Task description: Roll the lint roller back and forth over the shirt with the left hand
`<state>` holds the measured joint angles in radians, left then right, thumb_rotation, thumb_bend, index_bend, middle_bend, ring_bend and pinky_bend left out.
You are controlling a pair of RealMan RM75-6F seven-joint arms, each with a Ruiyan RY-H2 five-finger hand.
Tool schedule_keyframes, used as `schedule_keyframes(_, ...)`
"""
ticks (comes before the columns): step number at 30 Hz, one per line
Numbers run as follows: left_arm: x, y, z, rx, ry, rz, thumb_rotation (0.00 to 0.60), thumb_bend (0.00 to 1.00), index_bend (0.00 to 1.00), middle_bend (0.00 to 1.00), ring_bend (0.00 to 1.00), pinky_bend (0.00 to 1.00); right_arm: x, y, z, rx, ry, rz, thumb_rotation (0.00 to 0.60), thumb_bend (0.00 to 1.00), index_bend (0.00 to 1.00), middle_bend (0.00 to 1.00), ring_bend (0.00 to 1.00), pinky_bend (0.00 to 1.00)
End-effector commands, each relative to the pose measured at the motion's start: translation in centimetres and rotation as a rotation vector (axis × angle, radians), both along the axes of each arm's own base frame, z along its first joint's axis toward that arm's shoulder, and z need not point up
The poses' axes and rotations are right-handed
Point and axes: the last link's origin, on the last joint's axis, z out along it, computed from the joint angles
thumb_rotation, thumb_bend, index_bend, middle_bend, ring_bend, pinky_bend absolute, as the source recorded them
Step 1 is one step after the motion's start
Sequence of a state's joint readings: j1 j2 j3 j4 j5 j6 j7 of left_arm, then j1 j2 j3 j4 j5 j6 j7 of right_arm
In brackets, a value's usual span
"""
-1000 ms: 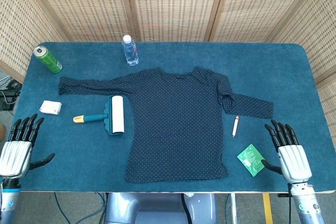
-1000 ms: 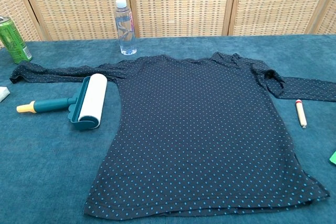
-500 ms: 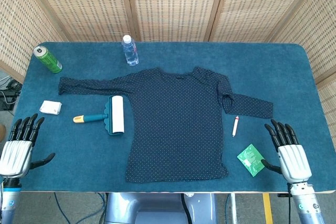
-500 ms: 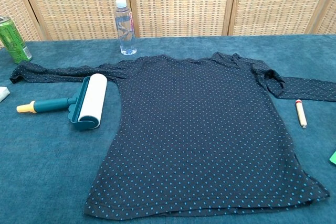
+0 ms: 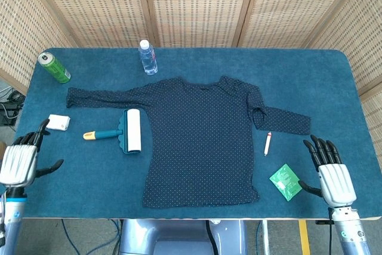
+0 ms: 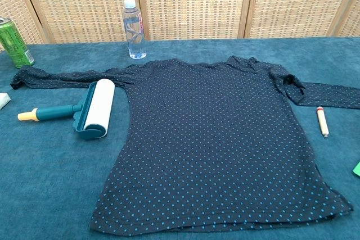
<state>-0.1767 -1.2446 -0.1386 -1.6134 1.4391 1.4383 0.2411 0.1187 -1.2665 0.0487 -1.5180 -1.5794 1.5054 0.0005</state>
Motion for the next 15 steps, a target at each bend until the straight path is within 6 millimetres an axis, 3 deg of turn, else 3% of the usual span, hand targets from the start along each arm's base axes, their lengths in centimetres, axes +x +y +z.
schedule_keyframes(1,0.7,2.6,0.1,-0.051,0.031,0.007,0.6,0.21,0.19,0.76,0.62,0.6,0.0,0.0,0.0,0.001,0.002,0.0,0.6,0.03,0.0,0.0,0.0,0.0)
schedule_keyframes(8,1.1,6.4,-0.8,-0.178,0.039,0.078,0.6,0.22,0.35,0.86,0.7,0.65,-0.1,-0.1,0.0,0.004,0.0,-0.003,0.6,0.03,0.0,0.0,0.0,0.0)
schedule_keyframes(15,0.9,9.8,-1.8,-0.222,0.081,0.144,0.6,0.22,0.38,0.87,0.71,0.66,-0.3,-0.2,-0.1,0.007,0.0,-0.011,0.6,0.03,0.0,0.0,0.0,0.0)
